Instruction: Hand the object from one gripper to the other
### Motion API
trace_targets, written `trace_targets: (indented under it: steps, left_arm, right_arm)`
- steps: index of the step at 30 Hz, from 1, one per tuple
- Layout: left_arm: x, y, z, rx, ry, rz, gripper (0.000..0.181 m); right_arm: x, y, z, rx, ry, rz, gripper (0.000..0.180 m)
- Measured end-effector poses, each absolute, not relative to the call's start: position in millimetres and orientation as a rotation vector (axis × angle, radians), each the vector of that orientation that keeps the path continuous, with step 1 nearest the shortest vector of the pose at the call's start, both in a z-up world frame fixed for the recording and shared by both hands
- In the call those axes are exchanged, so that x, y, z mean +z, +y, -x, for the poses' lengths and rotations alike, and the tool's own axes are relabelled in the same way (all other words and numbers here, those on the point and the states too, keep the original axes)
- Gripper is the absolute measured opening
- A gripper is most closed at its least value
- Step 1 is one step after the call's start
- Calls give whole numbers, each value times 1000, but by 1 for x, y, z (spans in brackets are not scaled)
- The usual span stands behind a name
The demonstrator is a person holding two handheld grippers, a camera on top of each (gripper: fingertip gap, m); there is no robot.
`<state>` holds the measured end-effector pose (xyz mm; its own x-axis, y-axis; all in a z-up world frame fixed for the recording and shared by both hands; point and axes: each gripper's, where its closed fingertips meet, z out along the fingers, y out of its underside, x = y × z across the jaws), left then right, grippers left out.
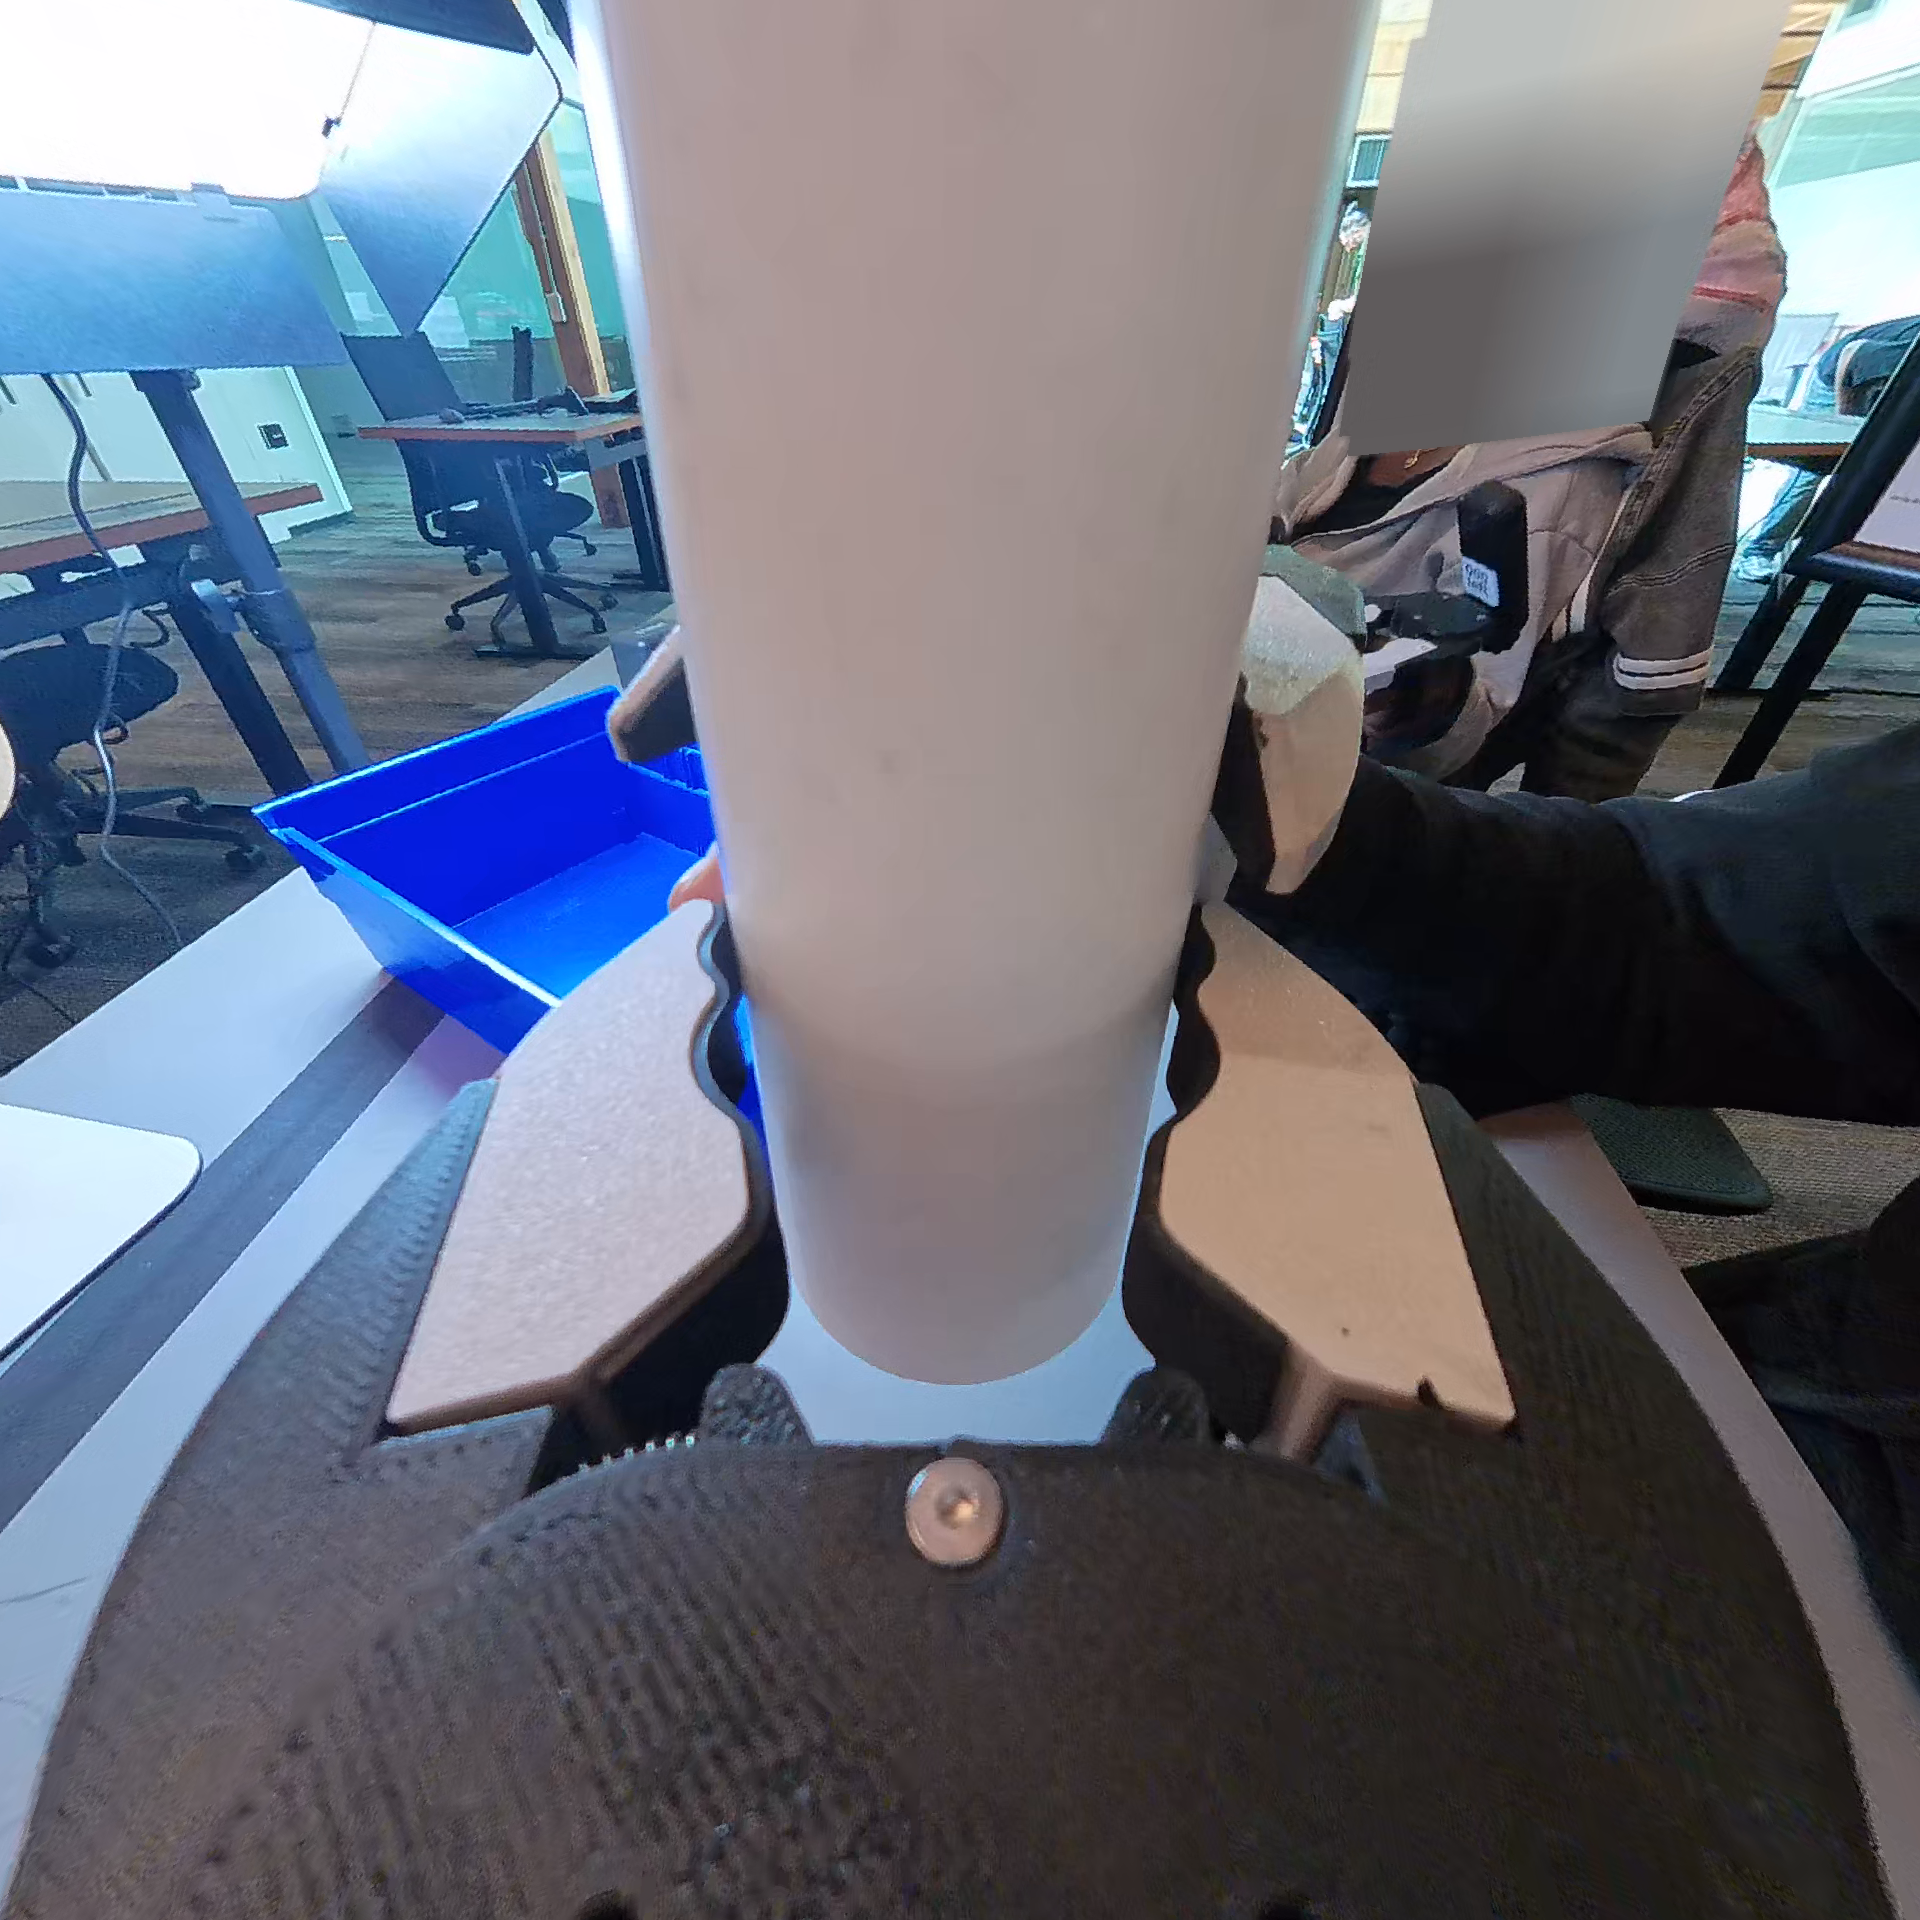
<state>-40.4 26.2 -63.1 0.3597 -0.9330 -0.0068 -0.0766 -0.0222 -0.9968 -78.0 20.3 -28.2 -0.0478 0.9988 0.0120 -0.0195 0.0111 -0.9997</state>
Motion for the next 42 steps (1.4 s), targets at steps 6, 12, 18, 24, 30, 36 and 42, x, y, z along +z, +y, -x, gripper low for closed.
trace_targets:
  steps: [6, 12, 18, 24, 30, 36, 42]
  left_arm:
    - [-51, 25, 46, -951, 941, 1380, 81]
    - [-28, 28, 67, -1038, 829, 1308, 80]
    - [-11, 24, 74, -1092, 768, 1228, 80]
    - [-9, 15, 62, -1092, 790, 1165, 80]
    - [-10, 14, 62, -1076, 827, 1213, 81]
    - [-14, 19, 76, -1046, 854, 1275, 79]
    - [-51, 24, 55, -1086, 925, 1377, 81]
  right_arm:
    - [-13, 25, 64, 1189, -1219, 1148, 89]
    - [-16, 48, 37, 1169, -1204, 1188, 90]
    - [-47, 25, 76, 1239, -1317, 1211, 89]
    - [-52, 7, 98, 1249, -1316, 1188, 84]
    - [-51, 8, 94, 1230, -1338, 1186, 82]
    - [-33, 30, 69, 1235, -1250, 1185, 81]
    - [-15, 36, 56, 1334, -1141, 1139, 81]
